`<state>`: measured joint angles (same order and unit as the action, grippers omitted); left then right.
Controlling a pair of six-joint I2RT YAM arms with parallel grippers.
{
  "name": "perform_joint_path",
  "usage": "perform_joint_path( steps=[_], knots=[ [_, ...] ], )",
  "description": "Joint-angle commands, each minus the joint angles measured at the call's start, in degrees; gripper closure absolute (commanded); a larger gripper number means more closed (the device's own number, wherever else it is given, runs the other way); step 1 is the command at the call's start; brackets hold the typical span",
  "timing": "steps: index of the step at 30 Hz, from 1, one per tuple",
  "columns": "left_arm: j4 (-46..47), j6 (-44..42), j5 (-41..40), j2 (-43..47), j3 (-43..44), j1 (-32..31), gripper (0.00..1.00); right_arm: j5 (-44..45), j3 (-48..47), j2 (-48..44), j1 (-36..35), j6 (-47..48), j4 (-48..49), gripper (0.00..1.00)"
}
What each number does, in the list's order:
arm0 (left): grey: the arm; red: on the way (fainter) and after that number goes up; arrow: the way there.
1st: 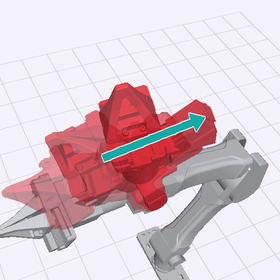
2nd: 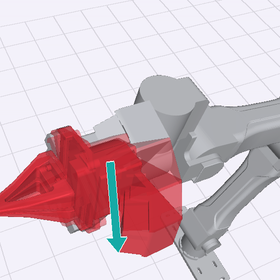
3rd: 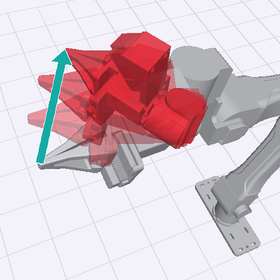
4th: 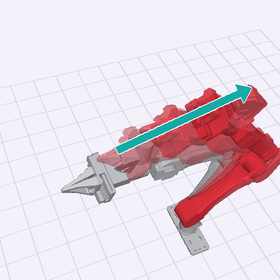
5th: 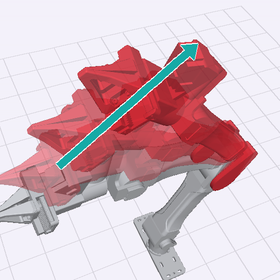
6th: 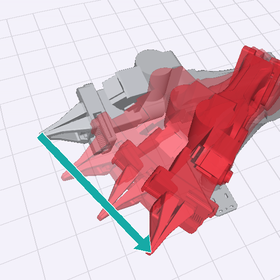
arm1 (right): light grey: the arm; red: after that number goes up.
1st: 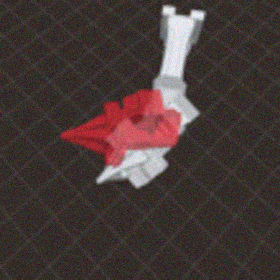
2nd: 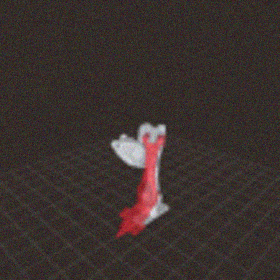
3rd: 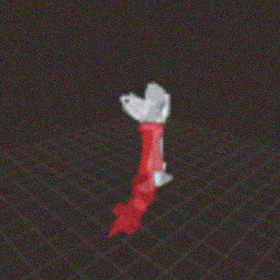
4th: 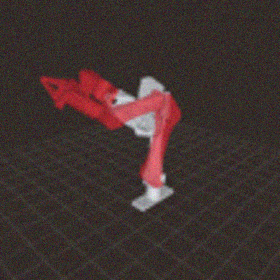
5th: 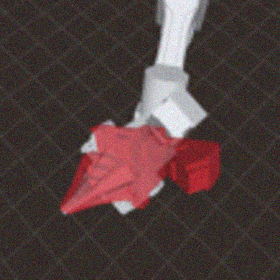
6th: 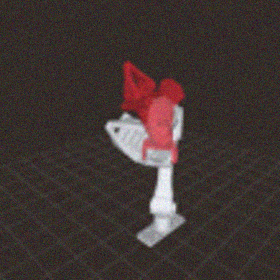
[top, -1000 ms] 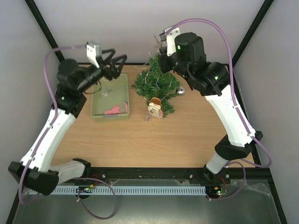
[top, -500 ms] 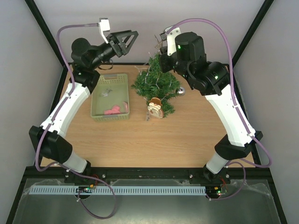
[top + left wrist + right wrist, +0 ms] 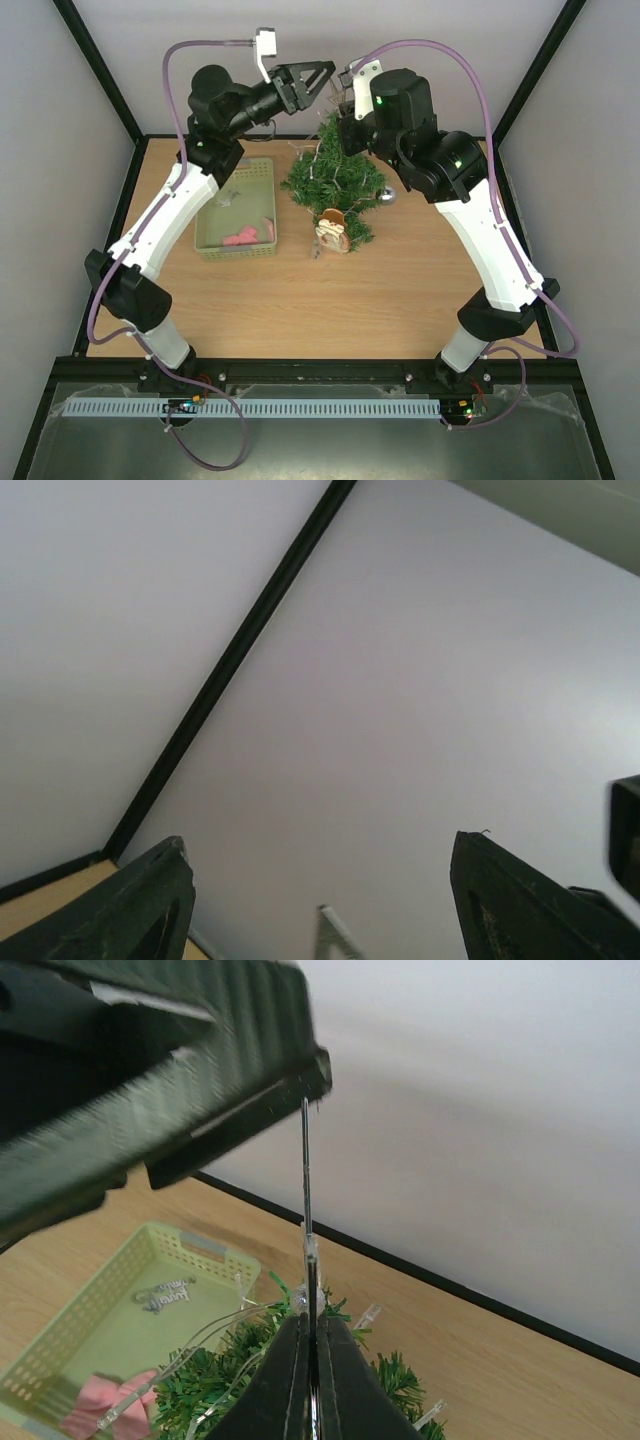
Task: Decorate the small christmas tree
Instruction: Place the decoration item on the Christmas tree.
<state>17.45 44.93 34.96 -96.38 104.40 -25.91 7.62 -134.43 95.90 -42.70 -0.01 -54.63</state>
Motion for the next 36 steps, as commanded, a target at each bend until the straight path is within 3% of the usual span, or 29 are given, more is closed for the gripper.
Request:
perform_joint_path(
  steps=[1, 12, 21, 26, 36],
  knots=[
    [-4.74, -1.79, -1.59, -0.98, 1.76, -0.15, 0.3, 0.05, -0.57, 0.52, 0.25, 0.69, -0.66, 0.98],
    [-6.92, -2.48, -3.1, -1.71, 2.43, -0.05, 0.57, 0.59, -0.57, -0.07, 0.25, 1.08, 0.2, 0.98],
    [-9.61, -4.67, -3.27, -1.84, 2.22, -0.06, 0.6, 1.27, 0.12, 0.14, 0.25, 1.17, 1.74, 0.94],
    [-9.65, -5.76, -3.61, -1.12, 1.42, -0.08, 0.59, 0.79, 1.31, 0.2, 0.25, 0.88, 1.8, 0.98],
    [-6.81, -7.01, -3.45, 0.31, -0.25, -0.03, 0.58, 1.33, 11.35, -4.41, 0.25, 0.32, 7.52, 0.98]
  ],
)
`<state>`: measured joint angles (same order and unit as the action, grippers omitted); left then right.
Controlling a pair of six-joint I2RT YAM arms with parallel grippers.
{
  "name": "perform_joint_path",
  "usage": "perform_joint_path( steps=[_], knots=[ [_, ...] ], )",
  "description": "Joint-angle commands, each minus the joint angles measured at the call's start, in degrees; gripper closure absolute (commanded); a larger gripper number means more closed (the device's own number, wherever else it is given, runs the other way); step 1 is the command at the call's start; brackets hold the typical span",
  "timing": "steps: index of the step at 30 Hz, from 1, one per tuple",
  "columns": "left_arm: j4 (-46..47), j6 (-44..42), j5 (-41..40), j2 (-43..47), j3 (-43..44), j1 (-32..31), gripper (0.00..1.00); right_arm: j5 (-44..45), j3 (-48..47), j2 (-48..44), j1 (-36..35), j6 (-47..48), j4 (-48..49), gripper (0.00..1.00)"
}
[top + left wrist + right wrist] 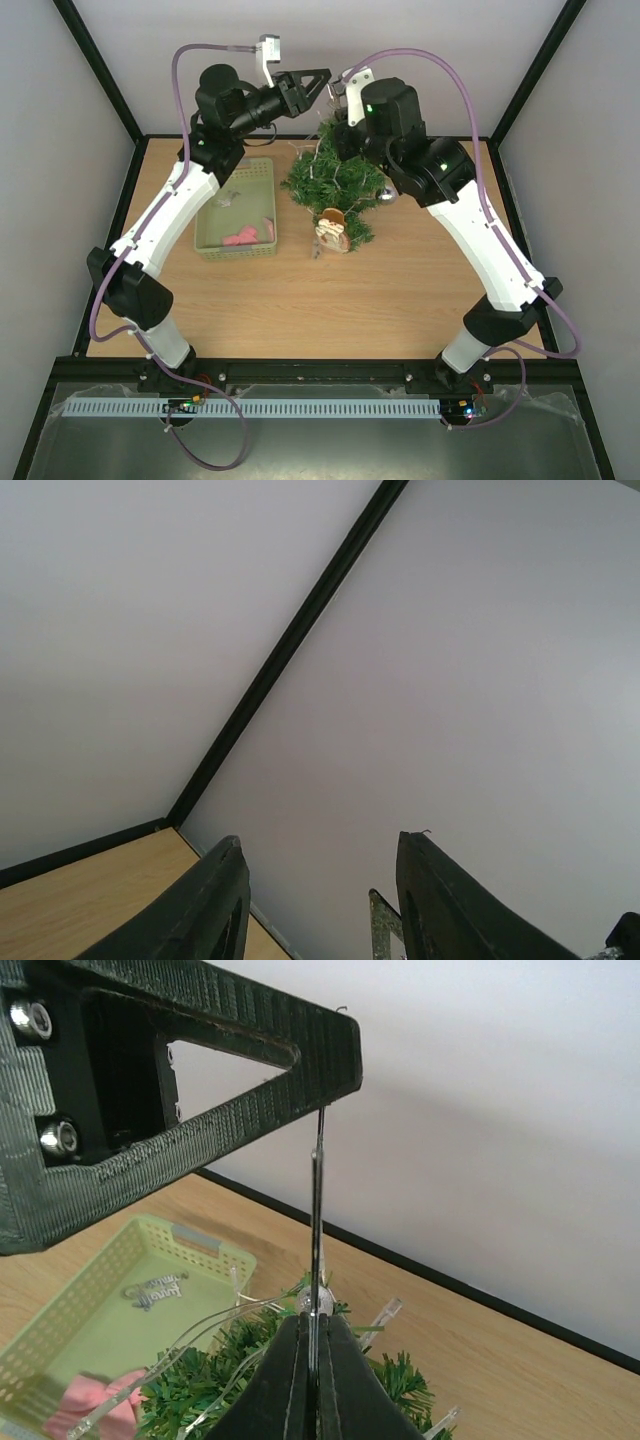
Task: Decorate the small christmas tree
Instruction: Place the decoration item on the Christmas tree.
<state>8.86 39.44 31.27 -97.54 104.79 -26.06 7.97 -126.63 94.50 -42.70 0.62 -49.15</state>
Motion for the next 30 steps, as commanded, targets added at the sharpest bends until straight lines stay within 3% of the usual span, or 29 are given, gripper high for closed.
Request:
perform_joint_path(
  steps=[1, 17, 25, 28, 30],
  knots=[
    [1.19, -1.86, 0.16, 1.45, -0.71, 0.08, 0.58, 1.0, 3.87, -3.16, 0.29, -0.3, 2.13, 0.98],
    [3.21, -1.95, 0.04, 2.73, -3.29, 0.05, 0.55, 1.79, 4.04, -3.87, 0.29, 0.14, 2.73, 0.94],
    [5.95, -2.36, 1.45, 3.58, -4.77, 0.05, 0.53, 0.82, 11.51, -6.97, 0.25, -0.27, 6.98, 0.96],
    [4.87, -3.14, 0.51, 3.75, -5.18, 0.05, 0.53, 0.76, 12.2, -7.72, 0.25, -0.28, 7.9, 0.94],
    [5.15, -2.79, 0.31, 3.67, -5.09, 0.05, 0.52, 0.81, 12.09, -8.34, 0.25, -0.41, 7.99, 0.87]
  ],
)
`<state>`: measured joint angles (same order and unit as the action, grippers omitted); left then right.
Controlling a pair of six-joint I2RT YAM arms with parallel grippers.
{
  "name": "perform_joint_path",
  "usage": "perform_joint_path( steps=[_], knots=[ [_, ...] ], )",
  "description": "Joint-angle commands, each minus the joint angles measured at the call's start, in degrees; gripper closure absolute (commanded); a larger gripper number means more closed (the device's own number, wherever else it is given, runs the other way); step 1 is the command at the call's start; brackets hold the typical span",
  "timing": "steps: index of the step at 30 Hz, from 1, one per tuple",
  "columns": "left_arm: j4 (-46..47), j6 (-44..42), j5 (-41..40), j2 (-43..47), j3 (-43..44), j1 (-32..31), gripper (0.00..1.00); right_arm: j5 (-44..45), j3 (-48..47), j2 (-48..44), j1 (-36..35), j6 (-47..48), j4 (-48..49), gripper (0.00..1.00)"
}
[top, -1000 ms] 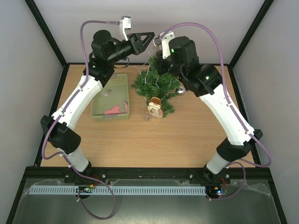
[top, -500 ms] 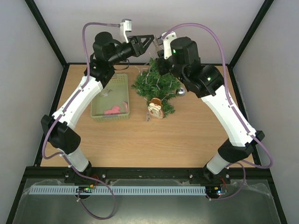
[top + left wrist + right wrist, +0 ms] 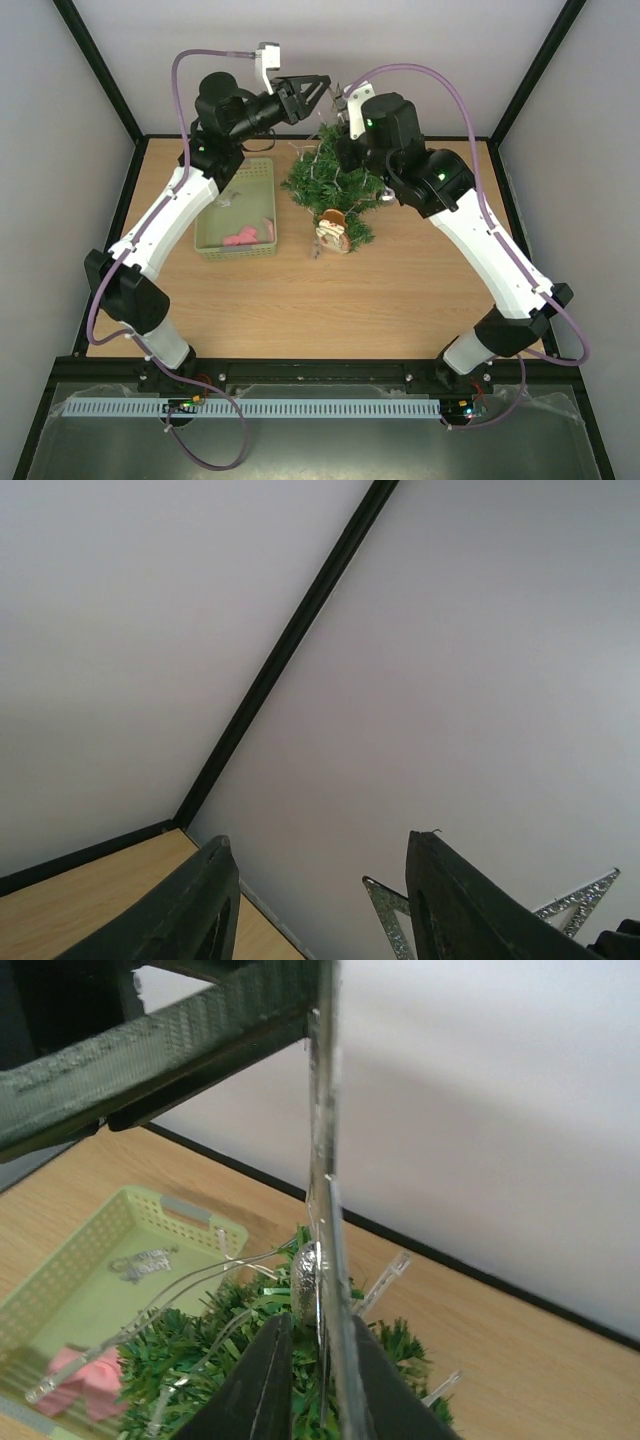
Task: Decorate the small christmas tree
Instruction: Place the decoration item on the Christmas tree, then pick up the decoration item from the storage box.
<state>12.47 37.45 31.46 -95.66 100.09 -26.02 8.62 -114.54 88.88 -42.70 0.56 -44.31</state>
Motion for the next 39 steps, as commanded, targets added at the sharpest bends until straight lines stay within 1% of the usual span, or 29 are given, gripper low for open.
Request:
perform_joint_path(
  steps=[1, 2, 4, 5, 8, 12, 13, 14, 15, 18, 21, 24, 27, 29, 32, 35, 37, 38, 39],
  knots=[
    [1.87, -0.61, -0.03, 1.76, -0.22, 0.01, 0.5, 0.33, 0.34, -3.21, 0.25, -0.49, 3.18, 0.82],
    [2.39, -0.44, -0.08, 1.79, -0.13, 0.05, 0.47, 0.34, 0.85, -3.89, 0.25, -0.55, 3.13, 0.77],
    [3.07, -0.27, -0.65, 2.16, -0.08, 0.01, 0.41, 0.66, 3.44, -5.78, 0.25, -1.14, 3.32, 0.71],
    [3.15, -0.32, -1.08, 2.45, -0.07, 0.02, 0.39, 0.57, 5.36, -7.06, 0.25, -1.58, 3.68, 0.68],
    [2.61, -1.88, -1.96, 3.45, 0.05, 0.07, 0.34, -0.78, 13.54, -13.57, 0.25, -2.9, 7.1, 0.55],
    [-1.98, -5.31, -4.02, 5.52, 1.12, 0.35, 0.24, -3.46, 25.8, -21.45, 0.25, -4.99, 10.45, 0.37],
    [-3.52, -6.41, -4.4, 6.16, 1.11, 0.38, 0.2, -5.38, 28.81, -23.37, 0.25, -5.75, 11.47, 0.32],
    [-5.35, -8.34, -4.91, 7.31, 1.02, 0.4, 0.09, -7.08, 31.81, -25.25, 0.25, -6.53, 12.58, 0.28],
    [-7.67, -9.92, -5.67, 8.29, 0.73, 0.44, 0.01, -8.57, 34.44, -27.19, 0.29, -7.4, 13.52, 0.22],
    [-14.18, -15.13, -9.47, 12.47, -2.62, 0.47, 0.01, -10.51, 41.47, -32.77, 0.29, -9.76, 15.14, 0.01],
    [-18.82, -20.12, -15.21, 18.38, -9.89, 0.66, 0.01, -12.39, 48.81, -38.84, 0.25, -12.05, 18.79, 0.02],
    [-23.3, -21.95, -23.07, 24.38, -18.03, 1.15, 0.01, -12.6, 54.82, -44.8, 0.25, -14.24, 22.0, 0.02],
    [-26.47, -21.8, -31.14, 29.58, -26.64, 1.68, 0.01, -11.28, 59.64, -49.25, 0.25, -16.01, 23.55, 0.02],
    [-29.52, -20.34, -34.02, 31.41, -31.74, 3.19, 0.01, -10.25, 62.64, -51.77, 0.26, -17.06, 23.74, 0.02],
    [-33.98, -21.17, -33.03, 30.97, -37.09, 6.21, 0.01, -5.54, 64.42, -53.65, 0.25, -18.35, 20.89, 0.02],
    [-39.08, -24.86, -32.98, 27.21, -38.42, 7.32, 0.01, 1.49, 65.59, -55.73, 0.25, -19.55, 19.29, 0.02],
    [-40.45, -27.54, -32.94, 24.22, -38.76, 7.87, 0.01, 3.36, 66.88, -57.49, 0.29, -20.15, 19.65, 0.02],
    [-40.45, -28.13, -33.25, 22.95, -38.78, 8.17, 0.04, 2.65, 67.2, -58.24, 0.27, -19.67, 19.78, 0.02],
    [-40.28, -28.51, -33.55, 21.68, -38.76, 8.44, 0.09, 1.76, 67.12, -58.82, 0.25, -19.42, 19.85, 0.02]
  ],
)
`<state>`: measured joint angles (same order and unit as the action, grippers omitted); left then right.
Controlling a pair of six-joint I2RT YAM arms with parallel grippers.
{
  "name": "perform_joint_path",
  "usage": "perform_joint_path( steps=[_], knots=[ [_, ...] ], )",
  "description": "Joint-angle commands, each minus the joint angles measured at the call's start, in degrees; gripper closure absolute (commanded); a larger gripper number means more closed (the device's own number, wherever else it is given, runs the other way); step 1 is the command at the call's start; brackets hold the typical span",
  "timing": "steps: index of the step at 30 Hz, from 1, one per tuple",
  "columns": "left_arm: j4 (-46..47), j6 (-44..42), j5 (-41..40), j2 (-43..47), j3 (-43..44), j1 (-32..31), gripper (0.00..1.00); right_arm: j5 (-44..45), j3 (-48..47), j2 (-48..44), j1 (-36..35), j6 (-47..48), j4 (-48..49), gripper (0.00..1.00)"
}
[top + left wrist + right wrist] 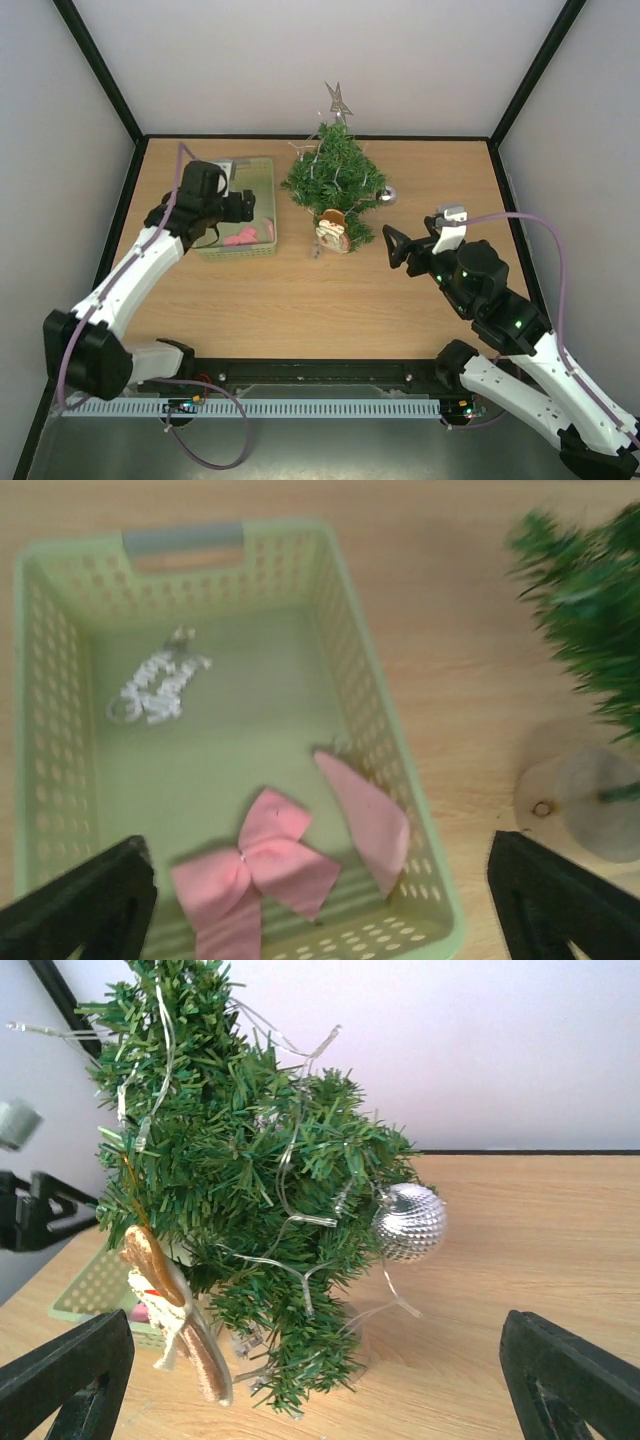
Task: Decorate the small christmas tree
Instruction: Pick up the decoration item from the storage box.
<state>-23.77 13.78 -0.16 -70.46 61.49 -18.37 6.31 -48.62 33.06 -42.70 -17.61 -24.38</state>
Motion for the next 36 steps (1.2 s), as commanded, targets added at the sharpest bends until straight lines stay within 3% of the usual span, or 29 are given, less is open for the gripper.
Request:
perform_joint_path(
  steps=[1, 5, 7, 11, 16, 24, 36],
  knots=[
    [-3.93, -5.26, -1.82, -4.98, -0.07, 1.07, 0.13, 3.58, 1.14, -3.65, 0.25, -1.27, 0.0, 0.02],
    [-3.42, -5.11, -1.2, -12.65, 2.72, 1.43, 0.38, 2.09, 2.25, -5.29, 0.25, 0.18, 2.27, 0.02],
    [-4.22, -4.91, -1.44, -17.0, 5.05, 1.56, 0.45, 1.37, 2.16, -4.72, 0.25, 1.45, 3.02, 0.02],
    [-2.79, -6.91, -0.62, -23.51, 7.27, 2.22, 0.45, 0.04, 1.65, -3.05, 0.25, 4.01, 3.33, 0.02],
    [-2.63, -7.91, 12.65, -28.4, 9.8, 2.83, 0.45, 1.08, 1.53, -2.34, 0.27, 5.89, 3.47, 0.02],
    [0.12, -0.7, 24.57, -23.29, 5.17, 4.22, 0.49, 1.13, 1.22, -0.47, 0.25, 6.68, 3.99, 0.02],
    [7.2, 1.67, 28.73, -24.63, -1.7, 5.11, 0.58, 1.63, 2.01, -0.94, 0.25, 6.81, 4.26, 0.02]
  ],
)
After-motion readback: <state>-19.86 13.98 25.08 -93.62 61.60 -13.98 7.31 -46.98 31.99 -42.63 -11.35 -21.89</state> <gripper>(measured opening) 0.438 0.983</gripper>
